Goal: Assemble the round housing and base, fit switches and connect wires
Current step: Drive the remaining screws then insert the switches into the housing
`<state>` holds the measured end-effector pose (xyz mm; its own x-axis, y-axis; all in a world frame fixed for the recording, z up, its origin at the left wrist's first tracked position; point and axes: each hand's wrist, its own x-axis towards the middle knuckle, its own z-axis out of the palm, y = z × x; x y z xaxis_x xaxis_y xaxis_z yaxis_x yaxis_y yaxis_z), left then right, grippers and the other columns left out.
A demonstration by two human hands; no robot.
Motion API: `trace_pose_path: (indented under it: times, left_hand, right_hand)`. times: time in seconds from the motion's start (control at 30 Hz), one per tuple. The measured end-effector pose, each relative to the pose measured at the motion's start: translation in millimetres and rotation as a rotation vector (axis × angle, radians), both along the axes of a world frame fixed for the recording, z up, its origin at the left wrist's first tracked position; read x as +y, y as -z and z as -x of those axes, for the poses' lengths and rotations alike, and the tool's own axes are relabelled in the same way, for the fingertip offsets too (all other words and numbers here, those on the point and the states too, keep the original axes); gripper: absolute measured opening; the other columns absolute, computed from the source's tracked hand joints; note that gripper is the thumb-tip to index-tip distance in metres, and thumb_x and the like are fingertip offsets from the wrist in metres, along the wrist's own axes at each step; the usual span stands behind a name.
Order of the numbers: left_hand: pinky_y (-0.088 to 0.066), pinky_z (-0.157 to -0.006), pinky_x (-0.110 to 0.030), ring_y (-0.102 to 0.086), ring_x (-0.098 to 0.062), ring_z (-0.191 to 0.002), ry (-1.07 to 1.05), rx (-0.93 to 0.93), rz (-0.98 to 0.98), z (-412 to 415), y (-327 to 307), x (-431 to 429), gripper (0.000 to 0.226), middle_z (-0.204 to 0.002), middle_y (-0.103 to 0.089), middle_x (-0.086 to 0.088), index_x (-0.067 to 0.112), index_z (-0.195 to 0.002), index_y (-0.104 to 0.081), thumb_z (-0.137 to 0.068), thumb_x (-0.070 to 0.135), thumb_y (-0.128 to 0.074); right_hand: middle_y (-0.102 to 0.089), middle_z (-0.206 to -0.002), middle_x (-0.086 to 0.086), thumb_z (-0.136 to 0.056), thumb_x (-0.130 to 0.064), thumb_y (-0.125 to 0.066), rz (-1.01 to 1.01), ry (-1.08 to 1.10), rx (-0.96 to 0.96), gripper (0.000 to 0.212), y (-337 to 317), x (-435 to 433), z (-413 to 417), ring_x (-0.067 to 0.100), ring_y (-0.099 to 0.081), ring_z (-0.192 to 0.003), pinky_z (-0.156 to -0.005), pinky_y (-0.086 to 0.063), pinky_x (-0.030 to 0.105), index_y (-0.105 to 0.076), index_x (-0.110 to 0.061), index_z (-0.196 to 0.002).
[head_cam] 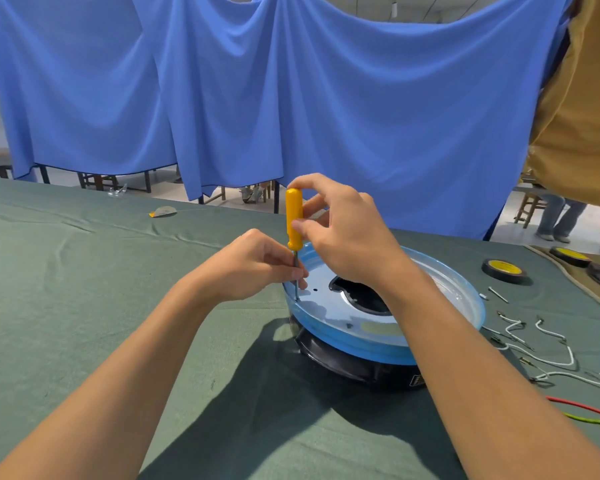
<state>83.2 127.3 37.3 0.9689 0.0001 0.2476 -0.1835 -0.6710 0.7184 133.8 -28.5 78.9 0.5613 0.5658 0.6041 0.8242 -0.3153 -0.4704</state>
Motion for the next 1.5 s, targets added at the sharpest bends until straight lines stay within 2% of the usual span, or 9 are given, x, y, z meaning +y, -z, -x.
trace_pose_path:
  times: [0.13, 0.27, 0.43, 0.53, 0.67, 0.83, 1.07, 1.3, 1.5]
  left_hand:
    - [-0.051, -0.098, -0.031, -0.070, -0.011, -0.096, 0.019, 0.034, 0.009, 1.3, 1.5, -2.6, 0.014, -0.088, -0.078, 0.009, 0.022, -0.088, -0.077, -0.092, 0.014, -0.067]
    - [-0.052, -0.084, -0.046, -0.062, -0.014, -0.074, -0.109, -0.005, -0.052, -2.7, 5.3, -11.7, 0.005, -0.076, -0.075, 0.005, 0.028, -0.074, -0.079, -0.079, 0.029, -0.080]
    - [-0.047, -0.060, -0.010, -0.058, 0.004, -0.058, -0.168, -0.063, -0.059, -5.5, 6.0, -12.0, 0.021, -0.066, -0.071, 0.014, 0.035, -0.059, -0.070, -0.069, 0.029, -0.087]
    - [-0.041, -0.055, -0.008, -0.053, 0.004, -0.053, -0.173, -0.081, -0.095, -5.8, 6.2, -10.3, 0.025, -0.060, -0.068, 0.015, 0.035, -0.056, -0.069, -0.072, 0.024, -0.086]
    - [-0.042, -0.061, -0.007, -0.056, 0.007, -0.059, -0.107, -0.039, -0.105, -3.8, 1.1, -8.1, 0.024, -0.065, -0.071, 0.016, 0.035, -0.065, -0.074, -0.080, 0.017, -0.080]
    - [-0.053, -0.090, -0.033, -0.069, -0.010, -0.087, -0.037, 0.032, -0.104, -2.8, 1.3, -6.4, 0.011, -0.082, -0.076, 0.014, 0.022, -0.087, -0.079, -0.088, 0.014, -0.072]
    - [-0.041, -0.058, -0.018, -0.050, 0.001, -0.052, -0.194, -0.126, -0.001, -6.5, 8.3, -9.6, 0.016, -0.055, -0.066, 0.014, 0.028, -0.062, -0.075, -0.071, 0.023, -0.087]
    - [-0.053, -0.084, -0.024, -0.067, -0.003, -0.078, -0.029, -0.018, -0.013, 0.7, 0.4, -2.6, 0.013, -0.080, -0.077, 0.009, 0.015, -0.085, -0.081, -0.087, 0.006, -0.072]
    - [-0.051, -0.088, -0.057, -0.068, -0.038, -0.089, -0.113, -0.115, 0.042, 1.9, 5.8, -11.5, 0.007, -0.077, -0.077, -0.004, 0.013, -0.079, -0.081, -0.080, 0.018, -0.078]
  right_hand:
    - [-0.062, -0.085, -0.003, -0.081, -0.024, -0.074, -0.072, 0.052, -0.041, 0.031, 2.0, 1.8, 1.3, 0.011, -0.060, -0.072, -0.066, -0.048, 0.025, -0.049, -0.021, -0.100]
    - [-0.062, -0.086, -0.001, -0.080, -0.022, -0.076, -0.103, 0.027, 0.023, 0.038, 3.7, 3.9, 1.7, 0.021, -0.063, -0.078, -0.073, -0.053, 0.040, -0.043, -0.020, -0.098]
    - [-0.054, -0.072, -0.008, -0.076, -0.040, -0.078, -0.049, 0.110, -0.058, 0.037, 2.2, 0.1, 0.5, 0.021, -0.057, -0.075, -0.072, -0.051, 0.039, -0.050, -0.025, -0.095]
    - [-0.062, -0.085, -0.005, -0.081, -0.040, -0.073, -0.024, 0.077, -0.013, 0.027, -0.6, -1.7, 0.8, 0.020, -0.059, -0.082, -0.079, -0.052, 0.039, -0.058, -0.025, -0.099]
    - [-0.067, -0.103, -0.002, -0.088, -0.020, -0.066, -0.025, -0.051, 0.135, 0.030, -3.1, -1.1, 1.3, 0.025, -0.064, -0.095, -0.092, -0.050, 0.046, -0.060, -0.022, -0.117]
    - [-0.063, -0.079, -0.005, -0.082, -0.034, -0.073, -0.068, 0.077, 0.030, 0.024, 4.6, 4.0, 2.9, 0.023, -0.059, -0.081, -0.079, -0.051, 0.042, -0.056, -0.025, -0.095]
    - [-0.060, -0.080, -0.003, -0.082, -0.047, -0.071, -0.062, 0.187, 0.024, 0.034, 6.2, 5.6, 3.5, 0.022, -0.057, -0.081, -0.073, -0.052, 0.040, -0.052, -0.020, -0.089]
    - [-0.067, -0.106, 0.007, -0.091, -0.013, -0.063, -0.051, -0.109, 0.254, 0.033, 1.1, 4.2, 6.8, 0.025, -0.068, -0.091, -0.088, -0.054, 0.045, -0.055, -0.020, -0.123]
    - [-0.059, -0.080, -0.004, -0.080, -0.041, -0.075, -0.052, 0.139, 0.030, 0.032, 7.2, 6.9, 8.3, 0.024, -0.056, -0.085, -0.075, -0.049, 0.037, -0.050, -0.024, -0.093]
